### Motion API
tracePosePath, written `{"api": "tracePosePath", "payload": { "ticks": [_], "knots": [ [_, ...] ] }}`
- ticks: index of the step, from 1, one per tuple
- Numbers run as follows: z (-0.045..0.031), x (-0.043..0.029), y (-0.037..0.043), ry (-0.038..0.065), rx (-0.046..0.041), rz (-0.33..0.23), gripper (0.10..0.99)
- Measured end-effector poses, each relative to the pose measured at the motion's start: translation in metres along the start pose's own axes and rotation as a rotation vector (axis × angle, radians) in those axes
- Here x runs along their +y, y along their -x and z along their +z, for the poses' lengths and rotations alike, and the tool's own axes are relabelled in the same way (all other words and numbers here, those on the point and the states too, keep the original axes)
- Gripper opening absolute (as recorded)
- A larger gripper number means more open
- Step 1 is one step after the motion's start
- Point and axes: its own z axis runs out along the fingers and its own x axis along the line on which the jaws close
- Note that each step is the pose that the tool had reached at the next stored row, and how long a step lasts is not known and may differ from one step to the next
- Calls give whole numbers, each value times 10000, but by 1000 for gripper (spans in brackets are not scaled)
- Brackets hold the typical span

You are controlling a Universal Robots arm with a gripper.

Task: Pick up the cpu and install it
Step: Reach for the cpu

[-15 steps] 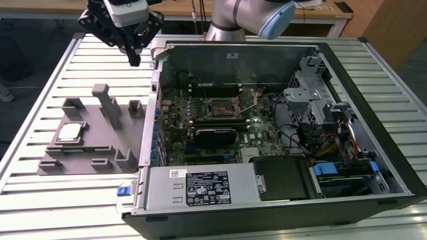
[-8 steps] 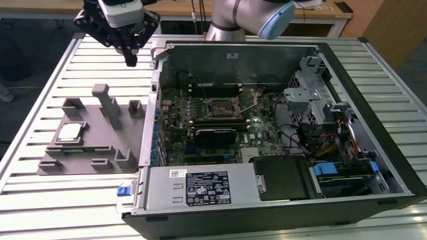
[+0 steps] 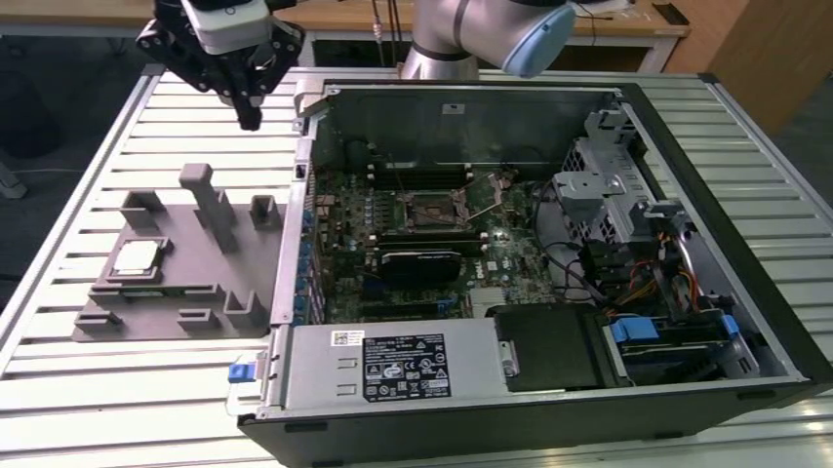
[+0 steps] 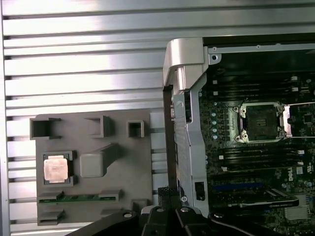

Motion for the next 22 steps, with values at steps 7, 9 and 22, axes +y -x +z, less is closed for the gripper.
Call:
{"api": "tracePosePath", "payload": {
  "ticks": [7, 9, 22],
  "knots": [
    [2, -5, -64, 0, 0, 0, 106],
    [3, -7, -85, -1, 1, 0, 106],
    [31, -18, -218, 0, 0, 0, 106]
  ]
}}
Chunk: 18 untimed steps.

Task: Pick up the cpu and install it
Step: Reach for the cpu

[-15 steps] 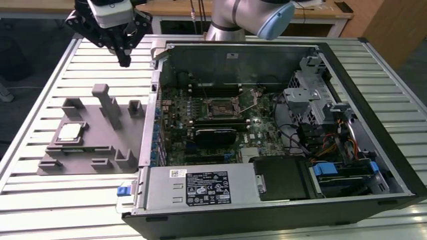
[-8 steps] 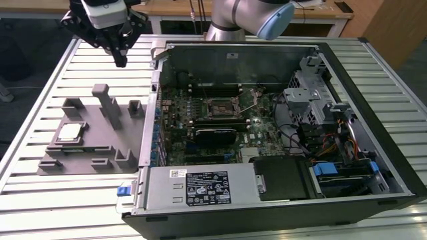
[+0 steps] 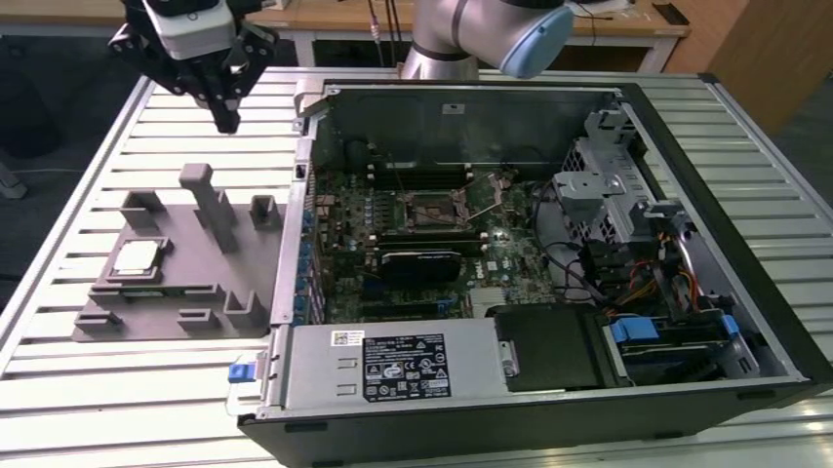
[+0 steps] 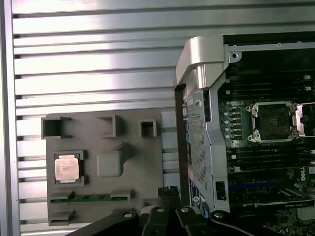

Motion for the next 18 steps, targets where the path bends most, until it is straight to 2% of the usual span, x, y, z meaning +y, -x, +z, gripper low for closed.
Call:
{"api": "tracePosePath", "payload": {
  "ticks": [18],
  "knots": [
    [80, -23, -249, -1, 1, 0, 106]
  ]
}}
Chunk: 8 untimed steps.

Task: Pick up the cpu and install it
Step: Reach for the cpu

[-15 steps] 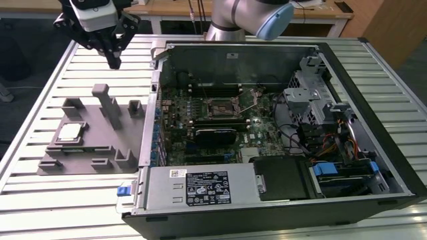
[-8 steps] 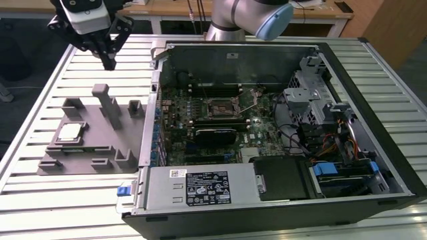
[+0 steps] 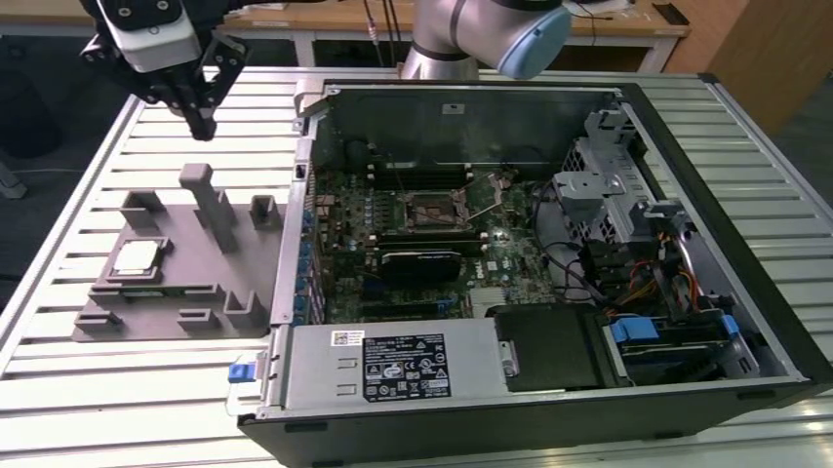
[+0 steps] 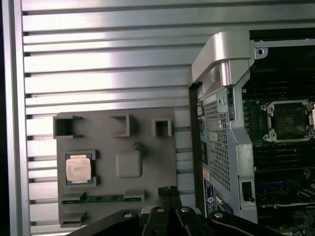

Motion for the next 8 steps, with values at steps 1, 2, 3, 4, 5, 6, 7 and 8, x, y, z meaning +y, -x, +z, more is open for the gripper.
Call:
{"api": "tracePosePath", "payload": {
  "ticks": [1, 2, 3, 4, 5, 6, 7, 8],
  "knots": [
    [4, -1, -14, 0, 0, 0, 106],
    [7, -2, -28, 0, 0, 0, 106],
    [10, -4, -42, -1, 1, 0, 106],
    [14, -5, -56, 0, 0, 0, 106],
    [17, -6, -71, 0, 0, 0, 106],
    [21, -7, -85, 0, 0, 0, 106],
    [24, -9, -99, 0, -1, -1, 106],
    [26, -10, -112, 0, 0, -1, 106]
  ]
}}
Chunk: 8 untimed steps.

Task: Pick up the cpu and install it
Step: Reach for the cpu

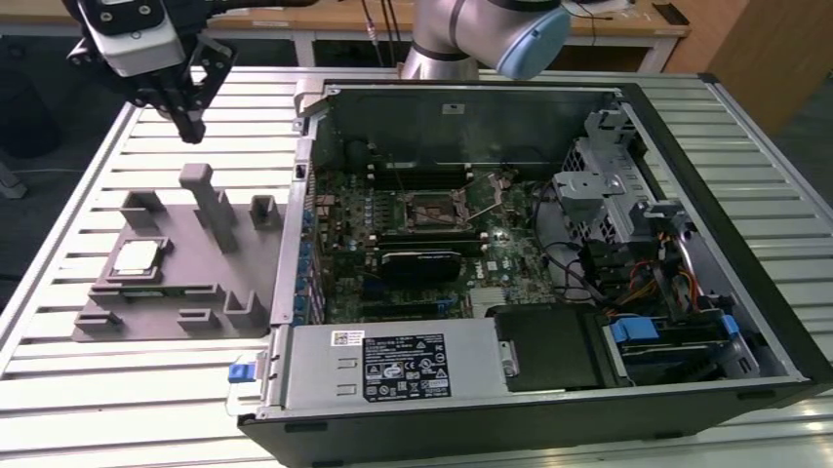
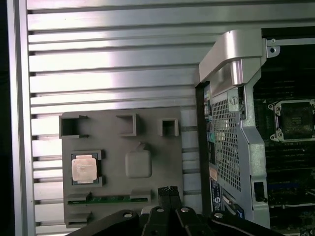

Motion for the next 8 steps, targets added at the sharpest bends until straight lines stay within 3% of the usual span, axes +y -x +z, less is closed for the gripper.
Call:
{"api": "tracePosePath", "payload": {
  "ticks": [8],
  "knots": [
    [26, -8, -89, -1, 1, 1, 106]
  ]
}}
